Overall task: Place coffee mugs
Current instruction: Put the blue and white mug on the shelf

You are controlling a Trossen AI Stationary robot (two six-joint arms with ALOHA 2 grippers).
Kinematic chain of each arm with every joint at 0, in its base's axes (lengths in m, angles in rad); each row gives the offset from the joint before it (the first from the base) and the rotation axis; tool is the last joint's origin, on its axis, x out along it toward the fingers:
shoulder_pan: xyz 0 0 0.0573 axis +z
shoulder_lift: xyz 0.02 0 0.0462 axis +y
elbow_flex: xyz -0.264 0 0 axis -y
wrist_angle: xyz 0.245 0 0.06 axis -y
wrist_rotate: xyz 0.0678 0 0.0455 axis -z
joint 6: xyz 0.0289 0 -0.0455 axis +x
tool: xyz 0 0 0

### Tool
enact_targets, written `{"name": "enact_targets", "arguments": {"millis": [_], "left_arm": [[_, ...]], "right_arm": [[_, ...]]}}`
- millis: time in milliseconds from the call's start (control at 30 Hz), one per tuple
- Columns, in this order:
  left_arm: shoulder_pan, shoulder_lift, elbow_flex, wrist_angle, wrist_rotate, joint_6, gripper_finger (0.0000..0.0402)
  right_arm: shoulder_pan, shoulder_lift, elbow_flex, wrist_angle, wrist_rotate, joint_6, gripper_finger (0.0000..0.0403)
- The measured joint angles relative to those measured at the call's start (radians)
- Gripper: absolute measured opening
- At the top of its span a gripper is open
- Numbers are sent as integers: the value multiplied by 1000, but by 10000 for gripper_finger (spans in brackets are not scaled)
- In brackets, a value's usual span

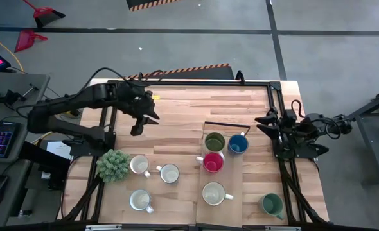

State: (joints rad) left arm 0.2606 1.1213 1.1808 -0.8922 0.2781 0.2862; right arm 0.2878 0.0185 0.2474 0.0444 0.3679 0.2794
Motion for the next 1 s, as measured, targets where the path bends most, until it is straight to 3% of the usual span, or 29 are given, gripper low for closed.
{"name": "enact_targets", "arguments": {"millis": [200,400,567,733,1000], "left_arm": [[84,-8,-177,192,221,12,87],[107,-8,-323,257,337,-56,87],[106,-31,-375,237,337,-96,87],[71,-145,-411,265,308,-149,87],[-37,-472,-557,353,41,-404,87]], "right_arm": [[0,0,0,14,104,8,146],[0,0,0,59,169,7,146],[0,0,0,81,190,8,146],[0,0,0,83,207,9,146],[0,0,0,82,213,8,146]]}}
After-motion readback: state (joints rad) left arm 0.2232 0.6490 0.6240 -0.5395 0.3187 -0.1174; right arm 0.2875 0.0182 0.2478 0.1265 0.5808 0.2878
